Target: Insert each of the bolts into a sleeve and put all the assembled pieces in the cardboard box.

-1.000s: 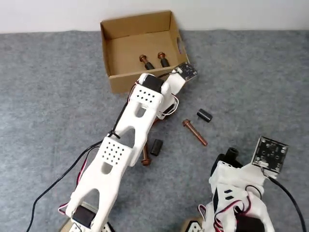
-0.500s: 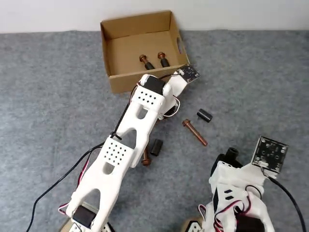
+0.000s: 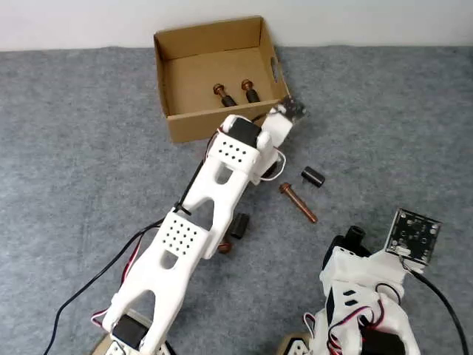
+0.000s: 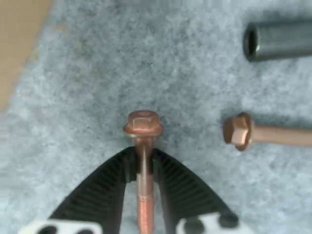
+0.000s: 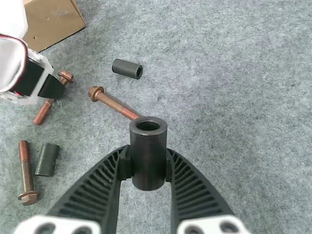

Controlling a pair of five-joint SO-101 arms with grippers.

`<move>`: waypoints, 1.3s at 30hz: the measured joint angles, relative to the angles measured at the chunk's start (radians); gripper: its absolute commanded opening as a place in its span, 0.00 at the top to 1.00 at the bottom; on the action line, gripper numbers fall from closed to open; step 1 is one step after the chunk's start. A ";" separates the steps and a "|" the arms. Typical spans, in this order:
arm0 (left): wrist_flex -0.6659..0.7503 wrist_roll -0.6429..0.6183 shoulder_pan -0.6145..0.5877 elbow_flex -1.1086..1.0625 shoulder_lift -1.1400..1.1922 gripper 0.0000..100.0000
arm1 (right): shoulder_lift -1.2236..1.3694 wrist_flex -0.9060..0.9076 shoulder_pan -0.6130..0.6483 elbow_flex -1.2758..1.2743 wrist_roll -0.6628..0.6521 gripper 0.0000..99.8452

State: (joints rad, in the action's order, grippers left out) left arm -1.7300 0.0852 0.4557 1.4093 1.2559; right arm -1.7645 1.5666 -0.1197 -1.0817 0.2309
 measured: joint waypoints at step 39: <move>0.362 -0.250 0.003 -1.784 -1.863 1.00 | -0.003 -0.031 0.203 -0.002 0.000 0.99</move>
State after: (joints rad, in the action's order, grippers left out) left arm -1.3679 -0.1649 0.4588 -0.3751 -0.6068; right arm -1.7676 1.5359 0.0829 -1.0833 0.2309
